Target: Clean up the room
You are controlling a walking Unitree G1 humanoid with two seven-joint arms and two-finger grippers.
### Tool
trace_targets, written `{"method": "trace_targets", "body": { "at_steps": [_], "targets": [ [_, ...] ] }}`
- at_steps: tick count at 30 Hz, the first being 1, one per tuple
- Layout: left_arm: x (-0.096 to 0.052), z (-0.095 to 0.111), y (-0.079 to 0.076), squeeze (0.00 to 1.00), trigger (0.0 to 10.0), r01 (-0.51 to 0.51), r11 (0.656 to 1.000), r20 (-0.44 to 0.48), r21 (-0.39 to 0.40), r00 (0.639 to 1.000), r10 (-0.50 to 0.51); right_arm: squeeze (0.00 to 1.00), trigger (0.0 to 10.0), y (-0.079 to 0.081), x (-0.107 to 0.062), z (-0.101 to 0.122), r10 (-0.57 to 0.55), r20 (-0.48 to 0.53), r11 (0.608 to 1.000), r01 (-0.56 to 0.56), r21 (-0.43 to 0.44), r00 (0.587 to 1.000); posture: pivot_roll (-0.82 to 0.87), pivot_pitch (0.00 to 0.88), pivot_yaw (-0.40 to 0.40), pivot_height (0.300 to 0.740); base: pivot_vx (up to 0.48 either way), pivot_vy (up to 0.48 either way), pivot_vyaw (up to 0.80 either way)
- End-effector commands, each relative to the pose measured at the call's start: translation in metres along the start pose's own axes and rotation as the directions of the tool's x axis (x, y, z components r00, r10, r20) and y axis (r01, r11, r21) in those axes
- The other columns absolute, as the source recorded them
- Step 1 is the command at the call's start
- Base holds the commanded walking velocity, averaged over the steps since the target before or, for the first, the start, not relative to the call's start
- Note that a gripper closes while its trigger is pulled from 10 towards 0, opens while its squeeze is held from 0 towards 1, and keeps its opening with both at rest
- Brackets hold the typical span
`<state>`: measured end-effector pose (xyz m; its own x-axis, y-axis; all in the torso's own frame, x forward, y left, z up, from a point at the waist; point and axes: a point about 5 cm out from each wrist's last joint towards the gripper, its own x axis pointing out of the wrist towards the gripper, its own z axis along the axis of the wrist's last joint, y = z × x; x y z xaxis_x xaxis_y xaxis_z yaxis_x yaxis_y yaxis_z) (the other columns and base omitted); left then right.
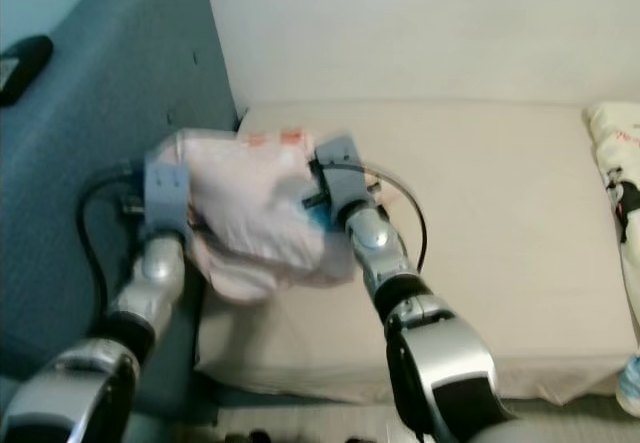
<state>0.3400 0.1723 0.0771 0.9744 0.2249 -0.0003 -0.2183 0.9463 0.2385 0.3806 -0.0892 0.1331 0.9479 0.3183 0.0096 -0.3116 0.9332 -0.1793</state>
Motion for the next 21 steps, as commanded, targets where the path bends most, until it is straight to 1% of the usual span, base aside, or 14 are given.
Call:
{"method": "trace_targets", "body": {
  "at_steps": [1,2,3,4,6,8,10,11,12,14,15,16,20,21],
  "targets": [
    [-0.008,-0.001,-0.013,0.00,10.0,0.058,0.998,0.029,0.025,0.998,-0.059,0.00,10.0,-0.006,-0.004,-0.005,-0.062,-0.004,0.996,0.062,0.058,0.998,0.06,0.181,-0.035,0.740,0.000,0.000,0.00],
    [-0.008,-0.001,-0.013,0.00,10.0,0.058,0.998,0.029,0.025,0.998,-0.059,0.00,10.0,-0.006,-0.004,-0.005,-0.062,-0.004,0.996,0.062,0.058,0.998,0.06,0.181,-0.035,0.740,0.000,0.000,0.00],
    [-0.017,-0.008,-0.022,0.00,10.0,0.095,0.995,0.017,0.026,0.995,-0.096,0.00,10.0,-0.008,-0.009,-0.017,-0.086,-0.047,0.992,0.090,0.091,0.995,0.06,0.182,-0.035,0.740,0.000,0.000,0.00],
    [-0.017,-0.008,-0.022,0.00,10.0,0.095,0.995,0.017,0.026,0.995,-0.096,0.00,10.0,-0.008,-0.009,-0.017,-0.086,-0.047,0.992,0.090,0.091,0.995,0.06,0.182,-0.035,0.740,0.000,0.000,0.00],
    [-0.026,-0.013,-0.034,0.00,10.0,0.154,0.988,0.000,-0.006,0.988,-0.154,0.00,10.0,-0.012,-0.018,-0.034,-0.127,-0.114,0.977,0.144,0.157,0.985,0.06,0.180,-0.032,0.740,0.000,0.000,0.00],
    [-0.027,-0.014,-0.036,0.00,10.0,0.162,0.987,-0.001,-0.015,0.987,-0.162,0.00,10.0,-0.013,-0.020,-0.036,-0.133,-0.123,0.974,0.153,0.169,0.983,0.06,0.180,-0.032,0.740,0.000,0.000,0.00],
    [-0.029,-0.013,-0.039,0.00,10.0,0.207,0.977,-0.011,-0.055,0.978,-0.208,0.00,10.0,-0.014,-0.023,-0.041,-0.135,-0.137,0.968,0.160,0.195,0.981,0.06,0.182,-0.033,0.740,0.000,0.000,0.00],
    [-0.029,-0.013,-0.039,0.00,10.0,0.207,0.977,-0.011,-0.055,0.978,-0.208,0.00,10.0,-0.014,-0.023,-0.041,-0.135,-0.137,0.968,0.160,0.195,0.981,0.06,0.182,-0.033,0.740,0.000,0.000,0.00],
    [-0.031,-0.011,-0.041,0.00,10.0,0.273,0.960,0.010,-0.063,0.962,-0.273,0.00,10.0,-0.012,-0.026,-0.046,-0.102,-0.156,0.970,0.133,0.203,0.983,0.06,0.182,-0.034,0.740,0.000,0.000,0.00],
    [-0.040,-0.007,-0.046,0.00,10.0,0.414,0.907,0.055,-0.076,0.910,-0.411,0.00,10.0,-0.005,-0.032,-0.058,-0.029,-0.196,0.975,0.071,0.211,0.980,0.06,0.183,-0.037,0.740,0.000,0.000,0.00],
    [-0.040,-0.007,-0.046,0.00,10.0,0.414,0.907,0.055,-0.076,0.910,-0.411,0.00,10.0,-0.005,-0.032,-0.058,-0.029,-0.196,0.975,0.071,0.211,0.980,0.06,0.183,-0.037,0.740,0.000,0.000,0.00],
    [-0.048,-0.006,-0.048,0.00,10.0,0.470,0.874,0.070,-0.123,0.883,-0.465,0.00,10.0,-0.002,-0.040,-0.068,-0.008,-0.217,0.977,0.054,0.208,0.976,0.06,0.190,-0.036,0.740,0.000,0.000,0.00],
    [-0.053,-0.006,-0.048,0.00,10.0,0.477,0.867,0.066,-0.144,0.879,-0.473,0.00,10.0,-0.005,-0.045,-0.074,-0.027,-0.231,0.975,0.076,0.209,0.973,0.06,0.192,-0.036,0.740,0.000,0.000,0.00],
    [-0.058,-0.008,-0.050,0.00,10.0,0.479,0.867,0.056,-0.141,0.878,-0.476,0.00,10.0,-0.010,-0.048,-0.077,-0.060,-0.244,0.968,0.116,0.223,0.968,0.06,0.192,-0.036,0.740,0.000,0.000,0.00]
  ]
}}
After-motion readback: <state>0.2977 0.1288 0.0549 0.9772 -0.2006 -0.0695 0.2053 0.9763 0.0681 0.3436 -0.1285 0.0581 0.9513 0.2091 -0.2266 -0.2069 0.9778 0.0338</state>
